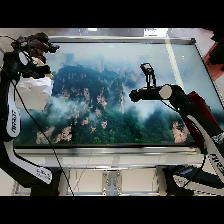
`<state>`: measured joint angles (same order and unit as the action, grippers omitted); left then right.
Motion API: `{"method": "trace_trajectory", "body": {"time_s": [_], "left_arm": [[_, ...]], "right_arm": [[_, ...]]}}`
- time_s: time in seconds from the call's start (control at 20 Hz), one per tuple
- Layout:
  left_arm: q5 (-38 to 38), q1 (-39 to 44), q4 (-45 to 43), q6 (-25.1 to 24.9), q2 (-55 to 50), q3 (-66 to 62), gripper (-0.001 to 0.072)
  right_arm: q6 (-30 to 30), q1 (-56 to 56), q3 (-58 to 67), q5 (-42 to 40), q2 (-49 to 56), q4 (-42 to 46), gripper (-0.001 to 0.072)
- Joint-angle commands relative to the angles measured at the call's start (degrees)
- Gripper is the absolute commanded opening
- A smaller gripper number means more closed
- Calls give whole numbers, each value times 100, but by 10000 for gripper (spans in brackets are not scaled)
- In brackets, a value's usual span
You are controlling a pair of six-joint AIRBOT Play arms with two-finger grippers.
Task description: Fold the shirts.
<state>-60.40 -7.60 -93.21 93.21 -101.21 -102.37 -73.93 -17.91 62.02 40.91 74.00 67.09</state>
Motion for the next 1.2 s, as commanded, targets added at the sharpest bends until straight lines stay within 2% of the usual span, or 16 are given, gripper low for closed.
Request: {"method": "trace_trajectory", "body": {"time_s": [0.0, 0.05, 0.1, 0.15, 0.2, 0.3, 0.45, 0.5, 0.7, 0.85, 1.0, 1.05, 1.1, 1.15], "left_arm": [[369, -7, -195, -146, -186, -2, 16], [372, -4, -179, -109, -188, -2, 17], [319, -13, -205, 109, -203, -2, 97], [212, -55, -236, 595, -236, -2, 535], [7, -140, -208, 1252, -291, -2, 712], [-581, -365, -105, 1847, -374, 0, 720], [-1316, -787, -87, 2330, -378, 0, 708], [-1338, -938, 50, 2347, -380, 0, 708], [-1189, -1436, 1517, 2385, -435, 0, 708], [-756, -1504, 1694, 2396, -614, 0, 708], [-44, -1504, 2778, 2087, -942, 0, 700], [168, -1502, 3265, 1812, -1023, 0, 553], [323, -1502, 3792, 1495, -1075, 0, 152], [446, -1502, 4293, 1281, -1082, -2, 4]], "right_arm": [[-2, 2, 0, -13, 4, 26, 405], [-2, 2, 0, -13, 4, 24, 405], [-2, 2, 0, -13, 4, 26, 405], [-2, 2, 0, -13, 4, 26, 405], [-4, 2, 0, -11, 4, 24, 405], [-4, 2, 0, 0, 4, 24, 405], [-2, 2, 0, 11, 4, 26, 405], [-4, 2, 0, 13, 4, 24, 405], [-7, 2, 0, 9, 4, 22, 405], [-4, 2, 0, 4, 4, 22, 405], [-157, 2, 0, 0, 4, 22, 405], [-221, 4, 0, 0, 4, 24, 405], [-289, 4, 0, -4, 4, 24, 404], [-289, 2, 0, -11, 4, 24, 404]]}}
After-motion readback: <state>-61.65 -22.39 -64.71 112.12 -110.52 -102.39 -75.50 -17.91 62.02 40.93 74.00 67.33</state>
